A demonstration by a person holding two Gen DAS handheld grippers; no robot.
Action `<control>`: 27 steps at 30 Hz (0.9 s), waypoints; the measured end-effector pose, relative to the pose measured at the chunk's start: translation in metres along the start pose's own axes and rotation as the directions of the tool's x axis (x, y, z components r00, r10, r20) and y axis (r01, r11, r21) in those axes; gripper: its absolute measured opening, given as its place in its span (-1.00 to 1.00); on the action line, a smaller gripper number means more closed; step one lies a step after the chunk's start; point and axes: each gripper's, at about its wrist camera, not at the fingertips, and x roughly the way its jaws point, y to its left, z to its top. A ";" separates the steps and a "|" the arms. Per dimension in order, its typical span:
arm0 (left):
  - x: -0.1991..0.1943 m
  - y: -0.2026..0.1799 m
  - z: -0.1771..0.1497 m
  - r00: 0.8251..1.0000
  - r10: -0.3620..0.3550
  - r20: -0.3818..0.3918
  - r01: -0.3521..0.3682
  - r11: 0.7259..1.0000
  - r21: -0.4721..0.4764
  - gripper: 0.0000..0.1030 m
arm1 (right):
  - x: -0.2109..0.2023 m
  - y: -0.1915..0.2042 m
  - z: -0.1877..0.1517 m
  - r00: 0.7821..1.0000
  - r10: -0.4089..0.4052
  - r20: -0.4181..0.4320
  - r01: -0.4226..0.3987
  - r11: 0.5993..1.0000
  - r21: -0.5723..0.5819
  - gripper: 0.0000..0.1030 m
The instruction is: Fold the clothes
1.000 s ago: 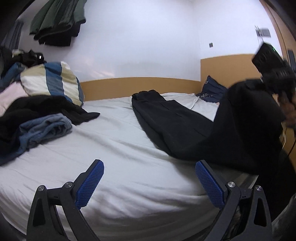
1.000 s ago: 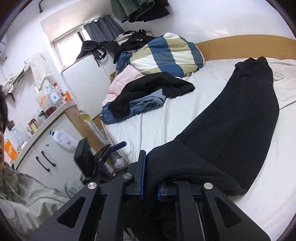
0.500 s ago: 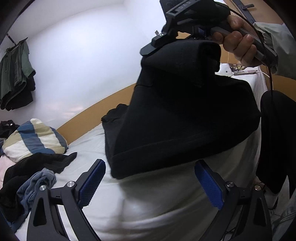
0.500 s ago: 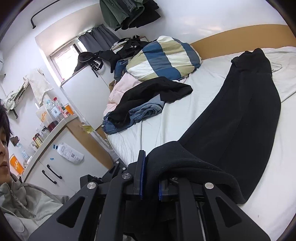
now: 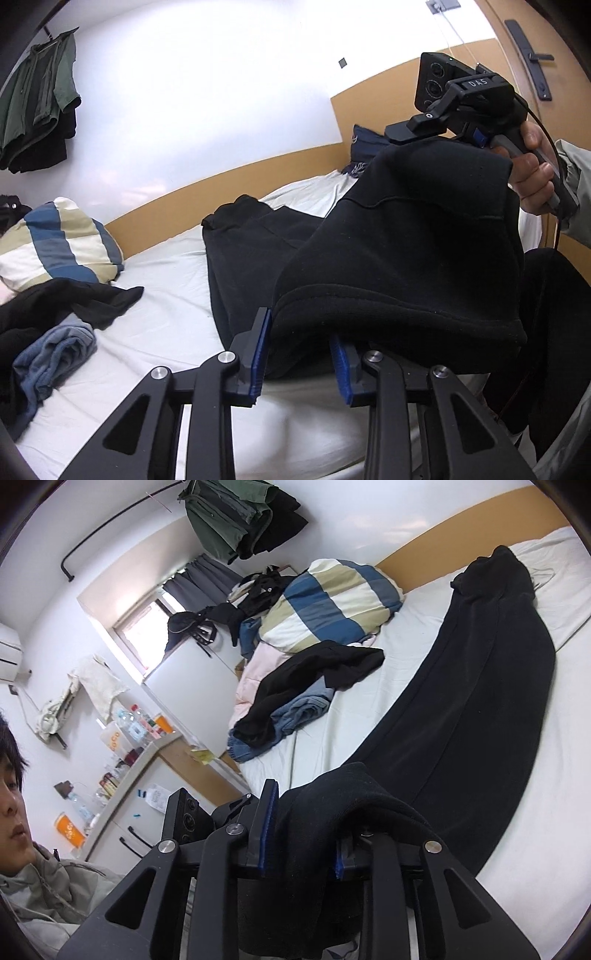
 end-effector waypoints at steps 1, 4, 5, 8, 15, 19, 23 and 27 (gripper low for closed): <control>0.002 -0.003 0.002 1.000 0.017 -0.013 -0.017 1.000 0.017 -0.30 | 0.000 -0.004 0.000 1.000 0.017 -0.002 -0.017 1.000 0.006 -0.51; 0.002 -0.024 0.000 0.998 0.064 -0.021 -0.061 0.992 0.107 0.20 | -0.003 -0.013 -0.006 0.999 0.042 -0.001 -0.042 0.999 0.028 -0.51; 0.000 -0.033 -0.005 0.997 0.077 -0.009 -0.075 0.986 0.151 0.30 | -0.006 -0.015 -0.009 0.999 0.044 0.005 -0.045 0.998 0.036 -0.51; 0.001 -0.056 -0.019 0.994 0.109 0.019 -0.110 0.957 0.269 0.35 | -0.015 -0.021 -0.018 0.998 0.053 0.043 -0.056 0.996 0.075 -0.51; 0.014 -0.032 0.004 1.000 -0.002 0.027 -0.002 0.986 0.168 -0.55 | -0.031 -0.030 -0.035 0.991 -0.007 0.133 -0.014 0.988 0.152 -0.51; 0.010 0.006 0.013 0.984 -0.176 0.007 0.176 0.984 -0.020 -0.73 | -0.033 -0.024 -0.031 0.995 -0.027 0.097 0.015 0.991 0.130 -0.51; 0.007 0.041 0.017 0.976 -0.214 0.045 0.219 0.946 -0.239 -0.74 | -0.023 -0.027 -0.012 0.998 -0.009 0.065 0.002 0.994 0.105 -0.51; 0.021 0.071 0.022 0.976 -0.216 0.027 0.210 0.896 -0.392 -0.74 | -0.010 -0.038 0.018 0.999 0.014 0.039 -0.017 0.996 0.093 -0.43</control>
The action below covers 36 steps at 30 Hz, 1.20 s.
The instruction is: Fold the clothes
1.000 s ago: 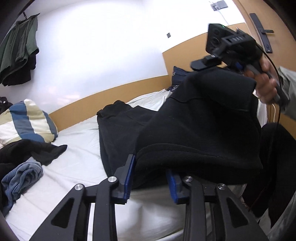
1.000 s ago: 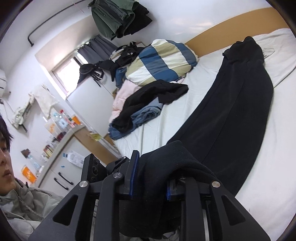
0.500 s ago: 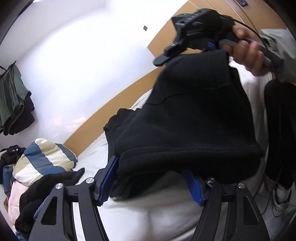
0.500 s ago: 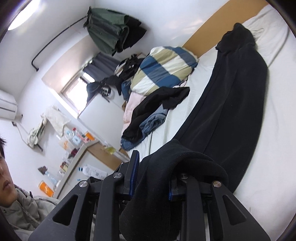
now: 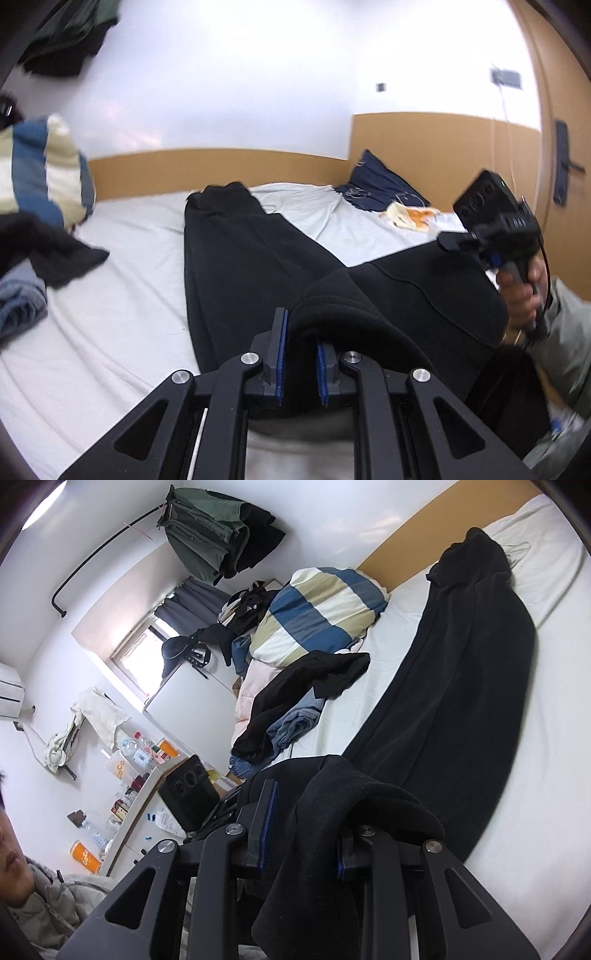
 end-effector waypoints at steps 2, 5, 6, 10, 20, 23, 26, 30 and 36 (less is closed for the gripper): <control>0.011 0.025 0.012 1.000 -0.017 -0.019 0.015 0.995 -0.101 -0.74 | 0.003 -0.005 0.015 1.000 0.017 0.005 -0.017 1.000 -0.005 -0.33; 0.031 0.058 0.028 0.997 -0.032 -0.066 0.016 0.973 -0.229 -0.74 | 0.004 -0.018 0.030 1.000 0.005 0.021 -0.005 1.000 0.014 -0.32; 0.038 0.064 0.032 0.996 -0.033 -0.089 0.009 0.965 -0.262 -0.73 | 0.004 -0.024 0.031 1.000 0.003 0.027 -0.003 1.000 0.030 -0.32; 0.076 0.088 0.041 0.983 -0.032 -0.180 -0.031 0.942 -0.333 -0.70 | 0.007 -0.041 0.021 0.998 -0.068 0.005 0.067 0.995 0.068 -0.32; 0.150 0.131 0.015 0.951 -0.126 -0.281 -0.002 0.911 -0.412 -0.12 | 0.020 -0.050 -0.030 0.893 -0.425 -0.149 0.426 0.904 -0.027 -0.41; 0.140 0.135 0.009 0.956 -0.120 -0.269 -0.003 0.910 -0.415 -0.05 | 0.001 -0.032 -0.029 0.809 -0.573 -0.134 0.558 0.819 -0.131 -0.40; 0.122 0.129 0.009 0.969 -0.061 -0.239 -0.035 0.925 -0.377 -0.05 | -0.016 -0.011 -0.020 0.776 -0.629 -0.051 0.606 0.766 -0.216 -0.39; 0.079 0.114 0.006 0.988 0.047 -0.146 -0.093 0.940 -0.329 0.03 | -0.005 0.012 0.009 0.790 -0.603 0.111 0.608 0.744 -0.277 -0.37; 0.029 0.109 -0.008 0.975 0.127 -0.180 -0.180 0.931 -0.318 0.29 | 0.070 -0.010 0.048 0.825 -0.555 0.108 0.562 0.781 -0.273 -0.37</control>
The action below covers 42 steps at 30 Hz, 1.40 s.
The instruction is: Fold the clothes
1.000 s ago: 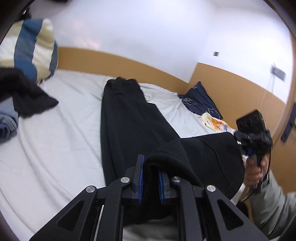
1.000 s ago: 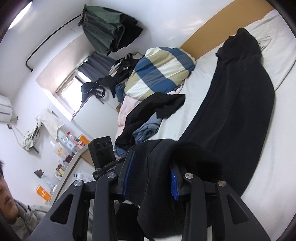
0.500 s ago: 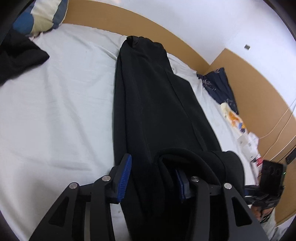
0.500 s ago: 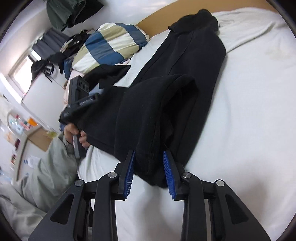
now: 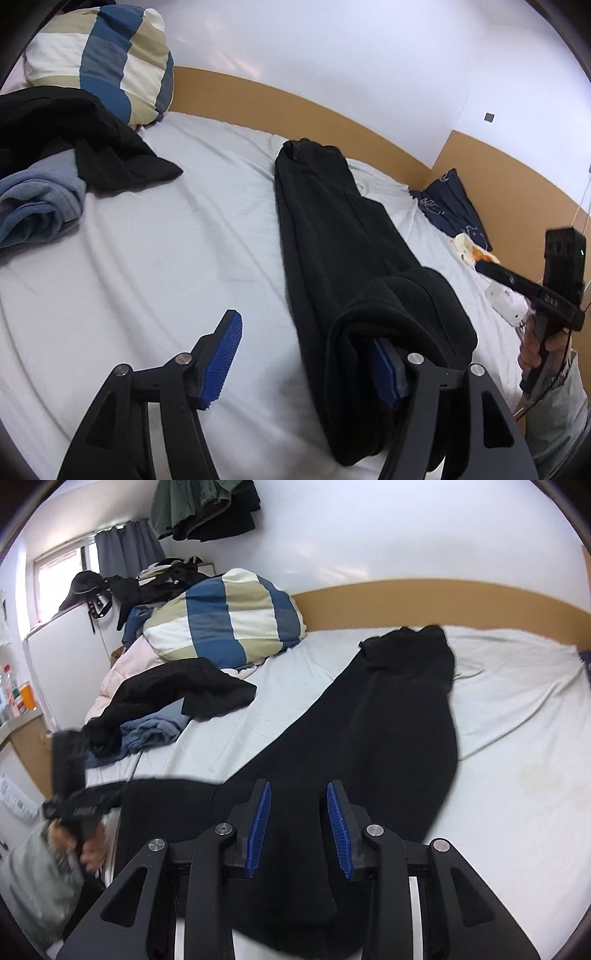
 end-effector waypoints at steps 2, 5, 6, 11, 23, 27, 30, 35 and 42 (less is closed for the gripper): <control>0.001 -0.004 0.001 0.999 0.026 -0.038 -0.026 1.000 0.004 0.29 | 0.021 -0.008 -0.004 0.998 -0.016 -0.056 0.019 0.998 0.063 -0.37; 0.006 -0.014 0.012 0.999 0.034 -0.029 -0.033 0.999 0.016 0.29 | 0.017 -0.033 -0.024 0.996 0.046 -0.082 -0.029 0.979 0.201 -0.37; 0.008 -0.018 0.017 0.999 0.026 -0.020 -0.026 0.999 0.021 0.29 | 0.009 -0.043 -0.033 0.994 0.069 -0.079 -0.047 0.967 0.252 -0.37; 0.057 -0.030 0.051 0.998 0.056 -0.033 -0.050 0.989 0.139 0.29 | -0.029 -0.065 -0.074 0.986 0.133 -0.096 -0.097 0.945 0.312 -0.32; 0.072 -0.012 0.047 0.994 0.099 -0.049 -0.090 0.982 0.166 0.29 | -0.009 -0.066 -0.047 0.979 0.199 -0.049 -0.165 0.906 0.390 0.28; 0.041 -0.014 0.032 0.990 0.142 0.011 -0.141 0.975 0.172 0.30 | 0.027 -0.048 -0.039 0.964 0.218 -0.153 -0.163 0.938 0.306 0.28; 0.023 -0.006 0.027 0.991 0.134 0.023 -0.135 0.986 0.098 0.30 | 0.034 -0.042 -0.039 0.965 0.183 -0.188 -0.132 0.958 0.256 -0.44; 0.026 0.003 0.036 0.984 0.176 0.008 -0.176 0.983 0.047 0.30 | -0.007 -0.024 -0.055 0.979 0.142 -0.147 -0.113 0.975 0.192 -0.72; 0.071 -0.008 0.048 0.992 0.118 -0.039 -0.118 0.993 -0.002 0.30 | -0.071 0.004 -0.104 0.990 -0.033 -0.133 0.051 0.990 0.130 -0.72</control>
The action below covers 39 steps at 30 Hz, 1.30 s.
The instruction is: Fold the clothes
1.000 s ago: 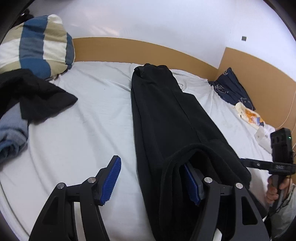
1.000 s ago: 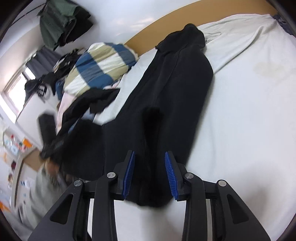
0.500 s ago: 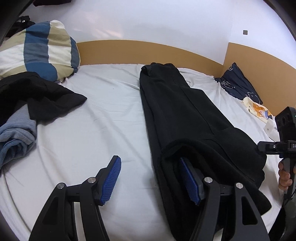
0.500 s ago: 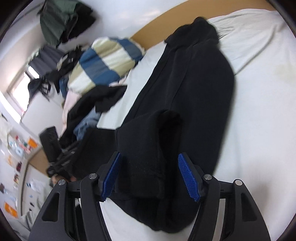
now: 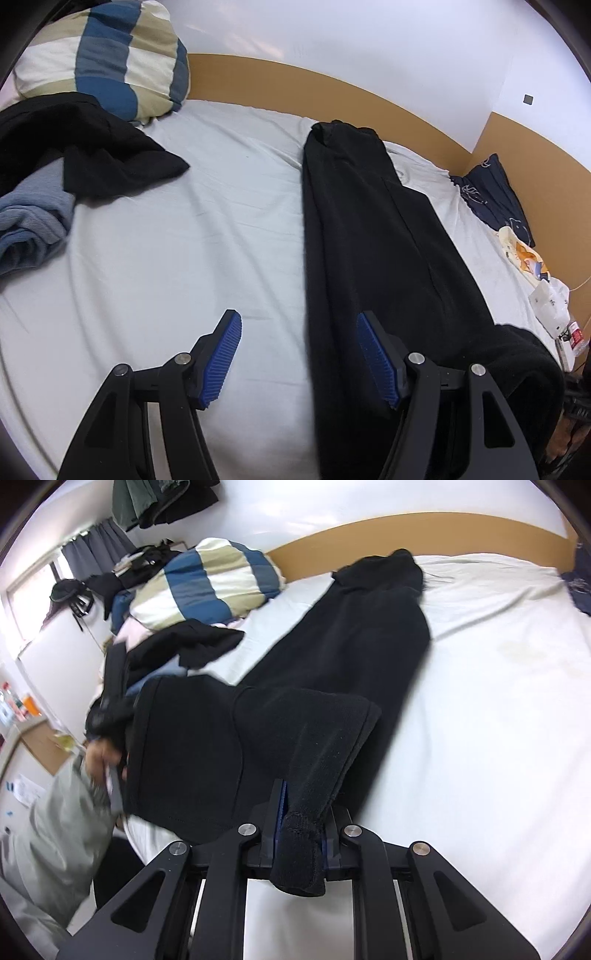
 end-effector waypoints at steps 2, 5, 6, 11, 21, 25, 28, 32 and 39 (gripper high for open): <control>0.012 -0.013 0.006 1.000 -0.026 -0.004 0.026 1.000 0.007 0.30 | -0.005 0.001 -0.007 1.000 -0.028 0.009 0.028 0.999 0.016 -0.71; 0.023 -0.029 0.017 1.000 -0.024 -0.015 0.025 0.999 0.031 0.30 | -0.005 0.000 -0.004 0.999 -0.043 -0.002 0.043 0.998 0.039 -0.60; 0.023 -0.033 0.021 1.000 -0.010 -0.014 0.011 0.999 0.048 0.30 | -0.006 -0.002 -0.002 0.999 -0.040 -0.009 0.041 0.998 0.038 -0.49; -0.017 -0.035 0.014 0.997 0.059 0.056 -0.070 0.968 0.239 0.30 | -0.015 -0.027 0.007 1.000 0.017 0.016 -0.018 0.996 0.083 -0.25; -0.067 -0.021 -0.055 0.977 0.207 0.055 -0.199 0.789 0.581 0.38 | -0.015 -0.052 0.002 0.995 0.093 0.026 -0.095 0.992 0.086 -0.23; -0.060 -0.062 -0.056 0.980 0.157 0.119 -0.193 0.645 0.740 0.38 | -0.018 -0.050 0.003 0.997 0.070 0.041 -0.073 0.993 0.089 -0.19; -0.048 -0.091 -0.053 0.984 0.126 0.129 -0.176 0.509 0.843 0.38 | -0.035 -0.051 -0.007 0.998 0.023 0.053 -0.028 0.996 0.083 -0.19; -0.061 -0.098 -0.048 0.995 0.081 0.052 -0.079 0.371 0.925 0.24 | -0.064 -0.056 -0.022 0.998 -0.033 0.062 0.028 0.997 0.070 -0.18; -0.076 -0.120 -0.066 0.996 0.028 0.081 -0.086 0.236 0.968 0.43 | -0.068 -0.071 -0.026 0.997 -0.045 0.058 0.034 0.984 0.176 -0.15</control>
